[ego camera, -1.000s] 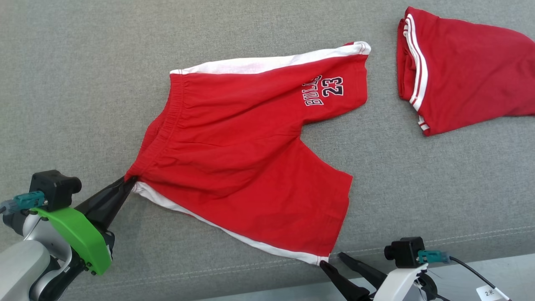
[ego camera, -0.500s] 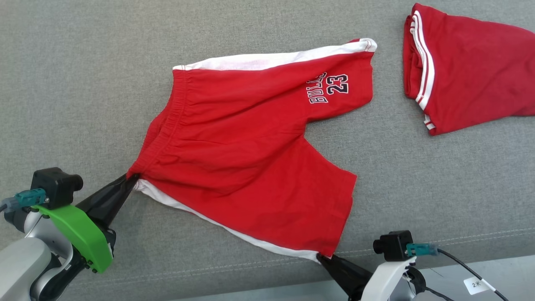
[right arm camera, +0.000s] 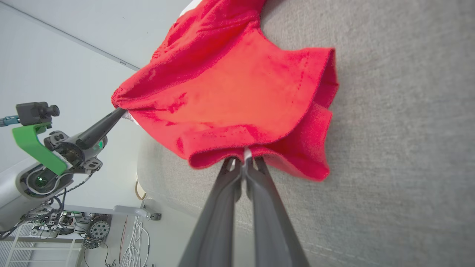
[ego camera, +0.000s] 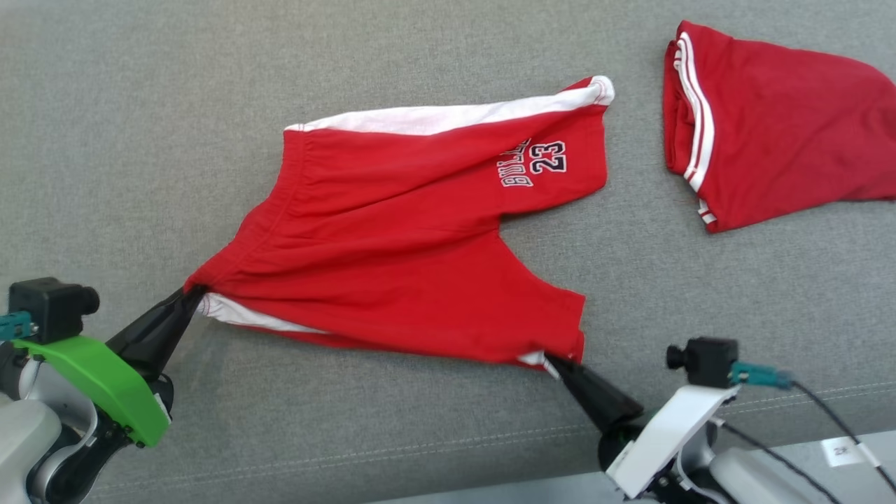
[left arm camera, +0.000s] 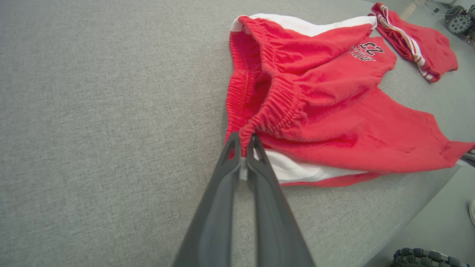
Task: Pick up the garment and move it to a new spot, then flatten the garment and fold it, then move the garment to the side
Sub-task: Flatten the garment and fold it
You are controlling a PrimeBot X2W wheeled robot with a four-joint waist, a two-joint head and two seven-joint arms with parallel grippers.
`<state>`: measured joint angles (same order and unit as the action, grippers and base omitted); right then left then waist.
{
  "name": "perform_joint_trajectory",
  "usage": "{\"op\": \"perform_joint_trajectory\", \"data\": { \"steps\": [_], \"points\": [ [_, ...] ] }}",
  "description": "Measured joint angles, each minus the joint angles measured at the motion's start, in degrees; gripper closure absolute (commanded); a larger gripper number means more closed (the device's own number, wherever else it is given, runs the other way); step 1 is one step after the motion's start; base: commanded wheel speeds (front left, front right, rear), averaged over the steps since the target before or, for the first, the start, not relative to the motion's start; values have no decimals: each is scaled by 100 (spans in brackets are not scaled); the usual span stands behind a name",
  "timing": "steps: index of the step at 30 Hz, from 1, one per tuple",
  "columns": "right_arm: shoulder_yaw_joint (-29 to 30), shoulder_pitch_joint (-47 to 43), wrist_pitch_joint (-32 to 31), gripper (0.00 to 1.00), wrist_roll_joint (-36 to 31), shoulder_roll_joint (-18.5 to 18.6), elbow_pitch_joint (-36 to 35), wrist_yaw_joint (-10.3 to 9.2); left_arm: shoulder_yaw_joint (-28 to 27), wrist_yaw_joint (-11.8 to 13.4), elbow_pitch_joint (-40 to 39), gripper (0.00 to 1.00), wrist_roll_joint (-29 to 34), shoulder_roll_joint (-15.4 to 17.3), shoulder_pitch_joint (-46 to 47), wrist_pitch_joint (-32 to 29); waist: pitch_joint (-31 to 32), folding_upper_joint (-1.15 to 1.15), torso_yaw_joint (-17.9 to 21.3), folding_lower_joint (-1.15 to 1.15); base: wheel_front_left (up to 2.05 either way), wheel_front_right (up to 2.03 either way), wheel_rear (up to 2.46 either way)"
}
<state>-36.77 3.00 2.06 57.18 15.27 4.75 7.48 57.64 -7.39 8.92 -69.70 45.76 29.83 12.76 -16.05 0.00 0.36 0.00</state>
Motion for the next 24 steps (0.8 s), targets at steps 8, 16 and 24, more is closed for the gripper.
{"op": "perform_joint_trajectory", "data": {
  "steps": [8,16,24],
  "points": [
    [400,5,-155,100,396,754,-1101,0,-118,0,-275,100,-508,55,-100,24,292,0,72,0,0,0,0],
    [956,-88,-264,100,1015,1255,-2388,0,-205,0,-1212,100,-1282,98,-407,13,700,0,40,0,0,0,0],
    [1785,-375,-321,100,1528,1839,-3428,-126,-565,0,-2171,100,-1897,599,-434,7,1172,0,-101,0,0,0,0]
  ]
}}
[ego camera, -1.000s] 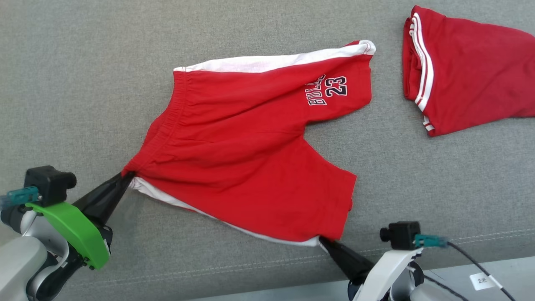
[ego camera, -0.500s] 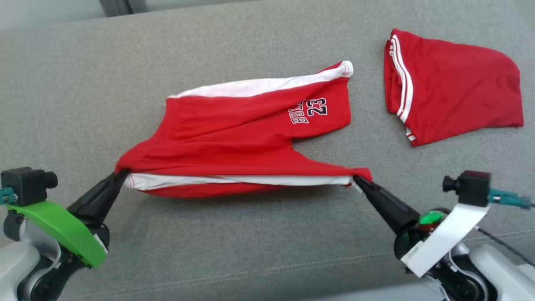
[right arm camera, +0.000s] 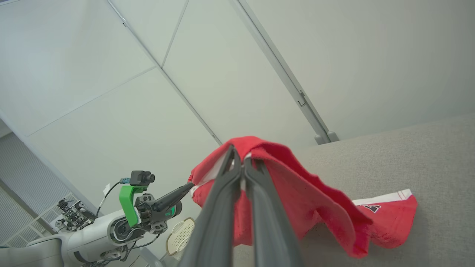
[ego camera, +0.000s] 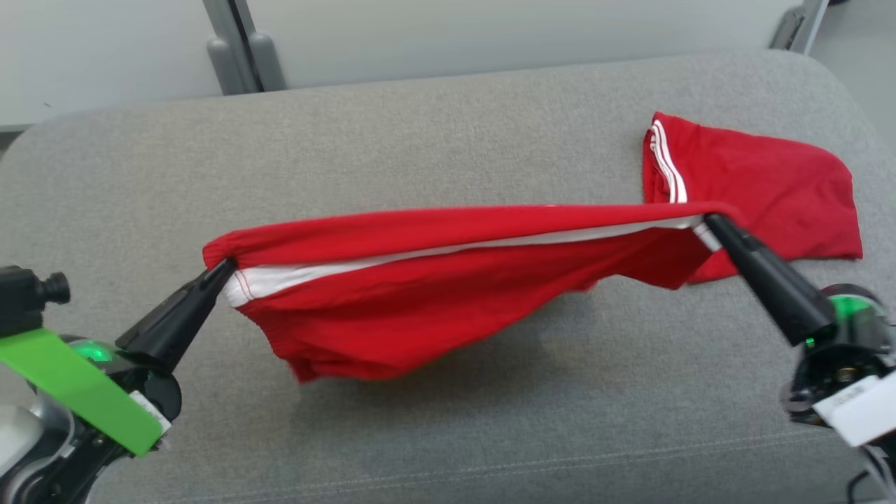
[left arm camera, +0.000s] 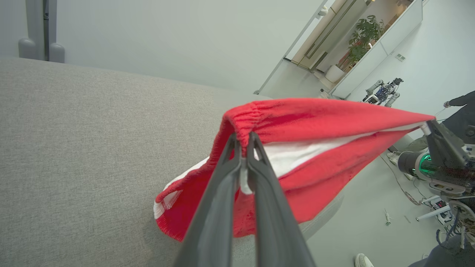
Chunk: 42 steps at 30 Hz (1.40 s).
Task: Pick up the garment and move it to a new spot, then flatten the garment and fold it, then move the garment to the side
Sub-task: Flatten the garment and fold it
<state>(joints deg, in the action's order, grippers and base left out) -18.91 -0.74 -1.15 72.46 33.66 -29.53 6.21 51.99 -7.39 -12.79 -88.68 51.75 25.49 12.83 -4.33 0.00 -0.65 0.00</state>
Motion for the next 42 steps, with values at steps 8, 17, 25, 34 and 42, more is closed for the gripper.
{"op": "perform_joint_trajectory", "data": {
  "steps": [8,17,25,34,42],
  "points": [
    [738,-215,-144,100,641,425,-1223,-311,-291,0,-1363,100,-682,734,-213,-78,103,0,-221,0,0,0,0],
    [964,232,-610,100,1388,568,-1072,-743,-539,0,-1601,100,-1341,1174,133,-712,-443,0,-304,0,0,0,0],
    [800,2274,-857,100,1881,-19,91,-1249,-870,471,-538,100,-1492,664,1644,-1467,-1057,0,-392,0,0,0,0],
    [267,4960,-692,100,1111,-893,1537,-1388,-1241,1248,738,100,-811,-387,3460,-1391,-1783,0,-420,0,0,0,0],
    [116,6671,-458,100,430,-1308,2250,-1382,-1261,1250,1217,100,421,-1126,4587,-723,-2438,0,-444,0,0,0,0]
  ]
}}
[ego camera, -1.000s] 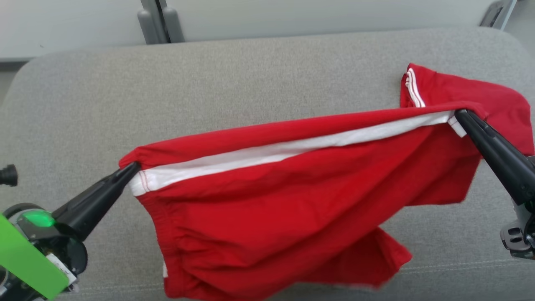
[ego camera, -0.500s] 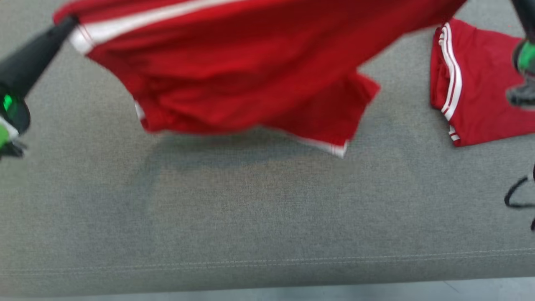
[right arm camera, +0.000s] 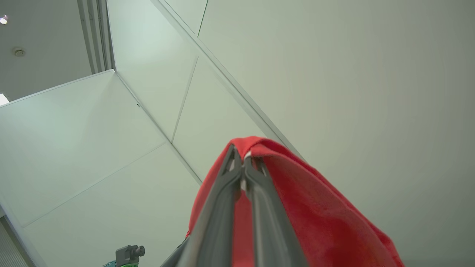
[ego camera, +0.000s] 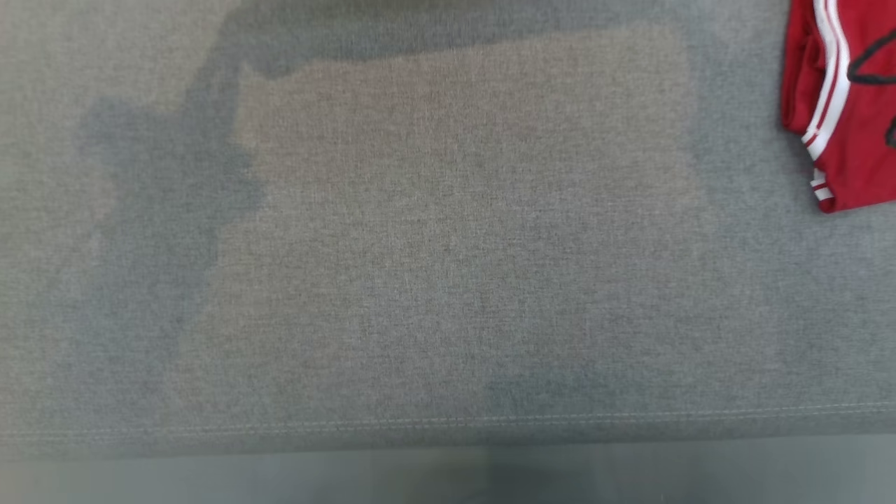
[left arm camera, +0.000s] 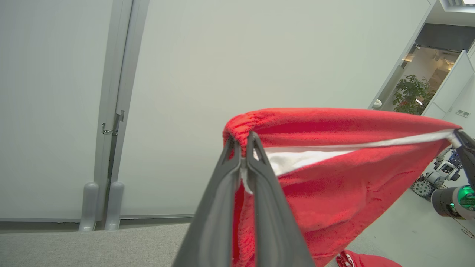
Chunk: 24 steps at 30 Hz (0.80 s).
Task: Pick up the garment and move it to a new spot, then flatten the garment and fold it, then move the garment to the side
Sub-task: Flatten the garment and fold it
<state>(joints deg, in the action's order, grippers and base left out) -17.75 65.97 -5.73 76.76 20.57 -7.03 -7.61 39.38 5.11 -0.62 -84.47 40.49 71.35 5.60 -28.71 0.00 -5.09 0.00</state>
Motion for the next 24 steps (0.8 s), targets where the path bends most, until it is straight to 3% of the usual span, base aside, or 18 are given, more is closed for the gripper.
{"op": "perform_joint_trajectory", "data": {
  "steps": [1,4,7,13,18,24],
  "points": [
    [-5,96,14,100,-8,-68,81,0,11,-2,30,100,42,-97,56,33,-84,0,-6,0,0,0,0],
    [-200,90,-8,100,0,-115,-93,0,275,-313,-141,100,243,-171,57,53,-330,0,-24,0,0,0,0],
    [-223,-349,-64,100,225,-140,-419,-4,398,-555,-377,100,247,-216,-233,160,-576,0,-46,1,0,0,0],
    [-240,-2069,-43,100,442,34,-769,-4,757,-942,-386,100,264,-118,-1332,476,-1035,0,-101,1,0,0,0],
    [-123,-3176,294,100,443,131,-771,26,850,-1023,12,100,350,-82,-1952,766,-1139,0,-186,1,0,0,0],
    [69,-3755,623,100,453,116,-773,339,784,-1136,167,100,346,-163,-2279,833,-873,0,-186,1,0,0,0]
  ]
}}
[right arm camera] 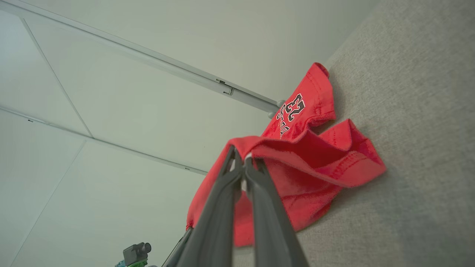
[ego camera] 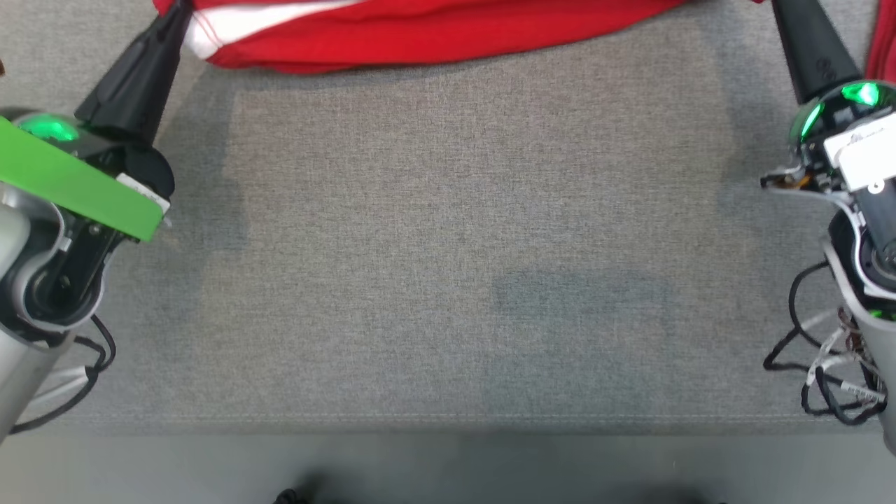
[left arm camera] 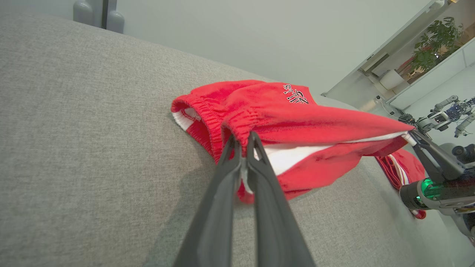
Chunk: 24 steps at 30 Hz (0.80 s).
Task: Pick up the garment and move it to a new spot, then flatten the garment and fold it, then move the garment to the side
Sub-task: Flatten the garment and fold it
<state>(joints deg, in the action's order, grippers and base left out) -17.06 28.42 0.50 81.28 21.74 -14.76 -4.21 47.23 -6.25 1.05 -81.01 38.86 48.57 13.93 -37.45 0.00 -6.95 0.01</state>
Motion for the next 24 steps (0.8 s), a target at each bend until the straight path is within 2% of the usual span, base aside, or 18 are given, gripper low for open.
{"op": "perform_joint_trajectory", "data": {
  "steps": [9,18,24],
  "points": [
    [-121,-794,82,100,130,-11,-11,270,38,-41,144,100,-54,-1,-636,25,547,0,34,-1,0,0,0],
    [-326,-2028,99,100,350,12,-33,286,333,-65,145,100,-280,7,-1554,25,1241,0,71,-1,0,0,0],
    [-412,-2574,133,100,353,70,-110,266,547,-81,47,100,-300,133,-2061,25,1669,0,111,-1,0,0,0]
  ]
}}
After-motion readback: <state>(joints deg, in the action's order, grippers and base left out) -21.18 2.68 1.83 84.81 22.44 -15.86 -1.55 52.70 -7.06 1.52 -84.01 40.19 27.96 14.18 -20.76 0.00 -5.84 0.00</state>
